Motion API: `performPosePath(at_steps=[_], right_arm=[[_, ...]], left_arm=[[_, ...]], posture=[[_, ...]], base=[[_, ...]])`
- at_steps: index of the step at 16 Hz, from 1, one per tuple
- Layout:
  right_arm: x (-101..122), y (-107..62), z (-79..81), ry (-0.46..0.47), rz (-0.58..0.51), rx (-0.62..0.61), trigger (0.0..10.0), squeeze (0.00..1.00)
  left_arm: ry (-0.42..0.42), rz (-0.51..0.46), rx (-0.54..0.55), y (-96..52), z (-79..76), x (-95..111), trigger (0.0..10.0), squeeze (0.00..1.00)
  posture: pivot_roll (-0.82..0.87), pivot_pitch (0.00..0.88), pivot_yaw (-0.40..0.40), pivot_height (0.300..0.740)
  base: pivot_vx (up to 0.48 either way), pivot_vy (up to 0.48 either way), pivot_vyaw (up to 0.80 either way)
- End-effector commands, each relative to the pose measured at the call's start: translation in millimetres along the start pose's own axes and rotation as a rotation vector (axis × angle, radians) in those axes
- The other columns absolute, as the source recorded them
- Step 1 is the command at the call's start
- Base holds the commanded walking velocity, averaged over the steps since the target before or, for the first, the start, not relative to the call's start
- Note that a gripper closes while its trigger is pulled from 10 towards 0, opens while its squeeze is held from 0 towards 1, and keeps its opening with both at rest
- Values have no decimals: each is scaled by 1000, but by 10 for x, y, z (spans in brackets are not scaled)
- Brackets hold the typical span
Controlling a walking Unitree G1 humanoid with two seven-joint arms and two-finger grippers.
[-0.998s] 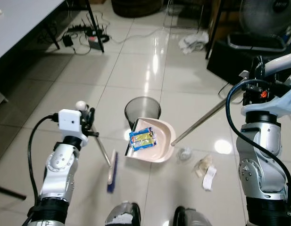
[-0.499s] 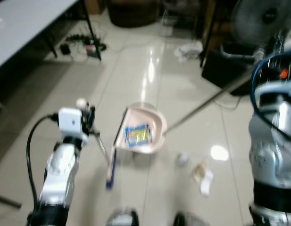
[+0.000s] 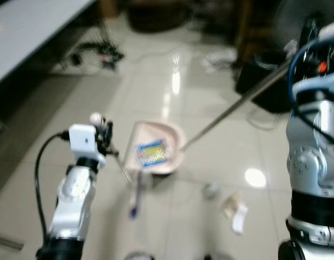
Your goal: Sweep floor
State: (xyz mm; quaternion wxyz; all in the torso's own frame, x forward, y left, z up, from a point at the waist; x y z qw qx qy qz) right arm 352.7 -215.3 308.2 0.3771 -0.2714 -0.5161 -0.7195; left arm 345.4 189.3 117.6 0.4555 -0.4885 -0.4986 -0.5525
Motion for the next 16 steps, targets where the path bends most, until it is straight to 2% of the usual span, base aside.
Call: performPosePath(at_steps=[1, 14, 16], right_arm=[[157, 31, -79, -4, -55, -23, 10000, 0], [117, 28, -138, 11, -57, -38, 10000, 0], [113, 22, -158, 10, -56, -43, 10000, 0]], left_arm=[[-4, -40, -11, 26, -44, 116, 10000, 0], [29, -21, 23, -24, 117, 111, 10000, 0], [40, -18, 22, -25, 122, 110, 10000, 0]], posture=[[-8, 61, 68, 740], [10, 62, 66, 740], [10, 59, 68, 740]], base=[[394, 0, 0], [393, 0, 0], [394, 0, 519]])
Point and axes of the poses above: a point about 5 cm out from each wrist's last joint towards the gripper, its own y axis pointing out of the wrist towards the gripper, its own x axis along the axis of the wrist's last joint, z = x × y, the point moved 6 cm from there along y, pointing out of the wrist towards the gripper, and after that the axes turned 2 degrees about -y, right-handed, at the moved point
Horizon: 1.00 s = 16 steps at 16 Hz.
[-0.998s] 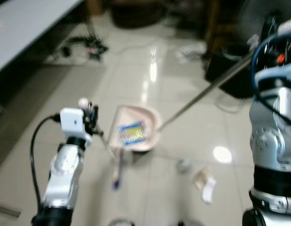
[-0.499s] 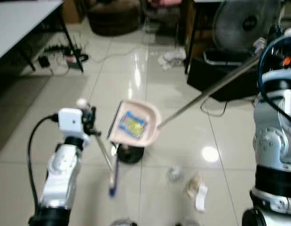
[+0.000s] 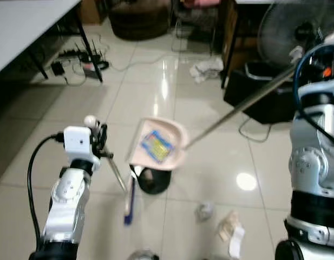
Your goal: Sweep floor
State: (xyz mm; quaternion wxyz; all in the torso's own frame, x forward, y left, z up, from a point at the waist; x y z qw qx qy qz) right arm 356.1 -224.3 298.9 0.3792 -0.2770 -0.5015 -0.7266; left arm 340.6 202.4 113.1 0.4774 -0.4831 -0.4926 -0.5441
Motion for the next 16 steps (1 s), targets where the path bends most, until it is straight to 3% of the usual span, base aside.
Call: performPosePath(at_steps=[1, 10, 16], right_arm=[[176, 29, -38, -1, -66, -10, 10000, 0], [170, 10, -180, 29, -75, -58, 10000, 0], [145, -9, -141, -22, -64, -29, 10000, 0]], left_arm=[[17, -51, -6, 38, 4, 155, 10000, 0], [22, -50, -7, 57, 24, 164, 10000, 0], [8, -35, -46, 90, -68, 134, 10000, 0]], posture=[[12, 61, 69, 740], [15, 55, 75, 740], [10, 58, 85, 740]], base=[[394, 0, 525], [381, 0, 58], [0, 0, 0]])
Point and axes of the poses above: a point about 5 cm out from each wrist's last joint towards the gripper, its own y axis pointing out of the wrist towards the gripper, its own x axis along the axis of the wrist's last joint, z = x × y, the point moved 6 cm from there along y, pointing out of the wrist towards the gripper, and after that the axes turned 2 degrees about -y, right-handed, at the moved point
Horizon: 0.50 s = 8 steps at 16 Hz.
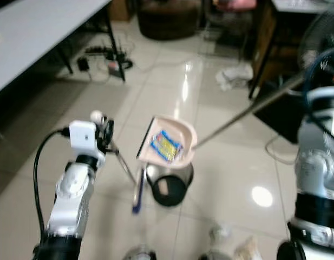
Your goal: Sweep floor
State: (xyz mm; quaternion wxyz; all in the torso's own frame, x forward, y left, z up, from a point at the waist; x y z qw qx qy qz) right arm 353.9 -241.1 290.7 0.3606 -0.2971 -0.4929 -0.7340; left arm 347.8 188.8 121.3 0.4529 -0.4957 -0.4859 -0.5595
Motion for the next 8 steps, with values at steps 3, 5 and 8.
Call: performPosePath(at_steps=[3, 5, 8], right_arm=[[106, 4, 66, -33, -55, 44, 10000, 0], [79, 4, 214, -90, -58, 121, 10000, 0], [81, -24, 424, -177, -87, 241, 10000, 0]], left_arm=[[26, -9, -4, -4, 32, 41, 10000, 0], [30, -2, -12, -13, 16, 21, 10000, 0], [38, 5, -10, -24, 26, -2, 10000, 0]], posture=[[11, 61, 85, 740], [12, 61, 85, 740], [11, 63, 85, 740]], base=[[0, 0, 0], [0, 0, 0], [0, 0, 0]])
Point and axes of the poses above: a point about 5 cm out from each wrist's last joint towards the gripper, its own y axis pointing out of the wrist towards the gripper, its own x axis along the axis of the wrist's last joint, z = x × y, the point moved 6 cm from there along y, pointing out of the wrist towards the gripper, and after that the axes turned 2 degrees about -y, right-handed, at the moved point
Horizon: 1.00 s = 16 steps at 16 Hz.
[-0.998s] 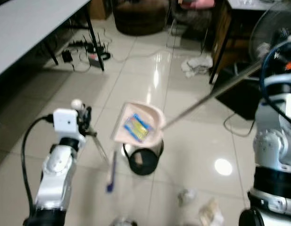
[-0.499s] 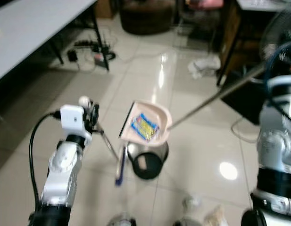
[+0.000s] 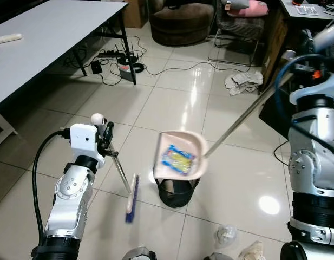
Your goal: Sweep floor
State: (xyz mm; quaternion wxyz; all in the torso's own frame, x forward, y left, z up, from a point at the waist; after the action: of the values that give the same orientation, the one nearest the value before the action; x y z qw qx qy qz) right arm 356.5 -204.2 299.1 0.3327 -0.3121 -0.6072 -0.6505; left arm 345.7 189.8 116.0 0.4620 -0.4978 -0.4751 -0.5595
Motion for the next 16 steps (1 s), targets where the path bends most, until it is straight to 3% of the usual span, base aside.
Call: performPosePath(at_steps=[1, 6, 8, 10, 13, 14, 16], right_arm=[[139, 22, 111, -26, -66, 59, 10000, 0], [160, -24, 629, -104, -119, 308, 10000, 0], [135, -93, 882, -99, -138, 400, 10000, 0], [65, -197, 1184, -150, -147, 532, 10000, 0], [65, -287, 1423, -181, -172, 642, 10000, 0], [21, -367, 1564, -241, -170, 734, 10000, 0], [-2, -438, 1647, -273, -177, 784, 10000, 0]], left_arm=[[22, -17, -4, 4, 26, 47, 10000, 0], [24, -19, -1, 20, 18, 47, 10000, 0], [31, -13, -3, -2, 10, 25, 10000, 0], [30, -11, 3, -13, 14, 17, 10000, 0], [31, -14, 10, -21, 23, 20, 10000, 0], [36, -7, 4, -26, 18, 9, 10000, 0], [37, 1, 1, -27, 16, -6, 10000, 0]], posture=[[11, 61, 84, 740], [8, 61, 77, 740], [10, 65, 69, 740], [15, 61, 57, 740], [18, 60, 51, 740], [17, 62, 49, 740], [13, 63, 51, 740]], base=[[0, 0, 0], [0, 0, 0], [0, 0, 0], [0, 0, 0], [0, 0, 0], [0, 0, 0], [0, 0, 0]])
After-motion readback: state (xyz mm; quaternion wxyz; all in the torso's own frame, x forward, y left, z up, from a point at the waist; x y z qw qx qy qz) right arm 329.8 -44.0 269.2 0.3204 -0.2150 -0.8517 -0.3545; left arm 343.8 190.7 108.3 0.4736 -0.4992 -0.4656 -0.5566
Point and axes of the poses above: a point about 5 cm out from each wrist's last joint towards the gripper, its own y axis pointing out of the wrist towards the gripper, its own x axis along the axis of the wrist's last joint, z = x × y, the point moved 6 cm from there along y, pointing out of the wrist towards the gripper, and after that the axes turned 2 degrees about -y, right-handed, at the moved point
